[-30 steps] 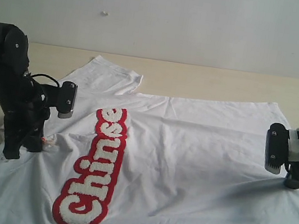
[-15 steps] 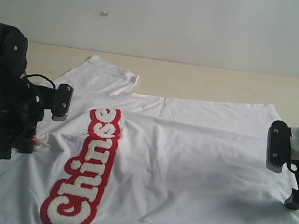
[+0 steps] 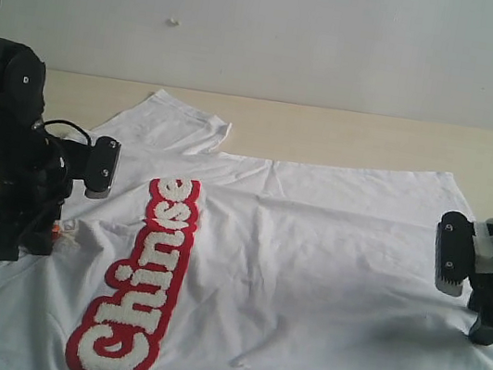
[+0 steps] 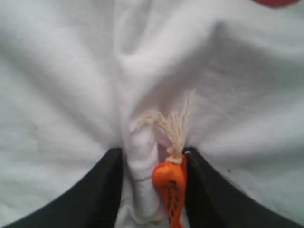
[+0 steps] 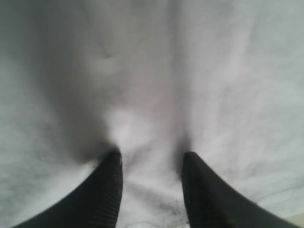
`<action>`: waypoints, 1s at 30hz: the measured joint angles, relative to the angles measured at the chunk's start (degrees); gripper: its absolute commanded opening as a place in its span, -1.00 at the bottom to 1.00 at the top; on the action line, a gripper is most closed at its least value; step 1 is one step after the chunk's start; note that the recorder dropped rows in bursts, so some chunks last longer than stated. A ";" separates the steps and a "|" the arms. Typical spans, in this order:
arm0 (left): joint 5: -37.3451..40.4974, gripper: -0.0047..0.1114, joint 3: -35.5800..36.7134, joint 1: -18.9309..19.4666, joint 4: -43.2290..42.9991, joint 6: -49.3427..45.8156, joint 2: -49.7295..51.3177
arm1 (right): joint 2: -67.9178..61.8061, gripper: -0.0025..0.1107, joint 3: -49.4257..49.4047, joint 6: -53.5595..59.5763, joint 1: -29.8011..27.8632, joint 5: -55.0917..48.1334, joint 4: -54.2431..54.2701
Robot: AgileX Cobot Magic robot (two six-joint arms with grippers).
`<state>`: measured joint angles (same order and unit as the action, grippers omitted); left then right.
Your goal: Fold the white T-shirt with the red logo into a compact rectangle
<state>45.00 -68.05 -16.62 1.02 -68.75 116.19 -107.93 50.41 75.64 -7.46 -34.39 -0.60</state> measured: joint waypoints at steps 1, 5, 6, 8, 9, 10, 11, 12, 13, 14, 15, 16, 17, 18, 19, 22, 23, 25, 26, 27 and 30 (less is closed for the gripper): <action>0.00 -0.19 0.00 0.00 -0.09 0.00 0.00 | -0.05 -0.04 0.16 -0.20 0.07 -0.10 -0.10; -0.14 -0.19 0.00 0.00 -0.09 0.00 0.00 | -0.16 0.57 0.64 -1.77 0.86 1.34 -1.50; -0.14 -0.19 0.00 0.00 -0.09 0.00 0.00 | -0.16 0.69 0.86 -2.07 1.35 1.94 -2.08; -0.14 -0.19 0.00 0.00 -0.09 0.00 0.00 | -0.16 0.81 1.22 -2.60 2.50 3.07 -4.10; -0.04 -0.19 0.00 0.00 -0.09 0.00 0.00 | -0.06 0.81 1.29 -2.59 3.03 3.10 -5.01; -0.03 -0.19 0.00 0.00 -0.09 0.00 0.00 | -0.06 0.78 1.44 -2.59 3.89 2.84 -5.31; -0.03 -0.19 0.00 0.00 -0.09 0.00 0.00 | -0.06 0.73 1.61 -2.59 4.48 2.06 -5.16; -0.03 -0.19 0.00 0.00 -0.09 0.00 0.00 | -0.06 0.68 1.79 -2.23 5.13 0.99 -4.15; 0.05 -0.19 0.00 0.00 -0.09 0.00 0.00 | -0.06 0.62 2.05 -1.84 5.50 -0.49 -3.11; 0.05 -0.19 0.00 0.00 -0.09 0.00 0.00 | 0.06 0.57 2.48 -0.76 5.75 -3.19 -0.27; 0.05 -0.19 0.00 0.00 -0.09 0.00 0.00 | 0.29 0.54 3.03 -0.12 5.89 -5.42 2.14; 0.05 -0.19 0.00 0.00 -0.09 0.00 0.00 | 0.29 0.51 3.29 0.28 6.14 -7.16 3.88; 0.05 -0.19 0.00 0.00 -0.09 0.00 0.00 | 0.57 0.51 3.81 0.99 6.33 -9.50 5.21; 0.05 -0.19 0.00 0.00 -0.09 0.00 -0.05 | 1.09 0.51 4.37 1.31 6.39 -11.32 5.33; 0.08 -0.19 0.00 0.00 -0.09 0.00 -0.05 | 2.05 0.51 5.15 1.55 6.43 -12.11 5.33; 0.08 -0.19 0.00 0.00 -0.09 0.00 -0.05 | 4.53 0.51 6.23 1.71 6.11 -12.76 4.92; 0.08 -0.19 0.00 0.00 -0.09 0.00 -0.05 | 4.65 0.51 6.28 1.71 5.80 -13.12 4.40; 0.08 -0.19 0.00 0.00 -0.09 0.00 -0.05 | 4.65 0.51 6.08 1.71 5.53 -13.51 2.90; 0.08 -0.19 0.00 0.00 -0.09 0.00 -0.05 | 4.65 0.51 5.94 1.71 5.41 -13.66 2.19; 0.08 -0.19 0.00 0.00 -0.09 0.00 -0.14 | 4.65 0.51 5.70 1.71 5.29 -13.67 1.95; 0.44 -0.19 0.09 0.00 -0.09 0.00 -0.14 | 3.35 0.51 5.47 1.71 5.29 -13.67 1.04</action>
<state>45.44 -67.96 -16.62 0.93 -68.75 116.04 -104.59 55.89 77.34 -2.17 -48.06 0.44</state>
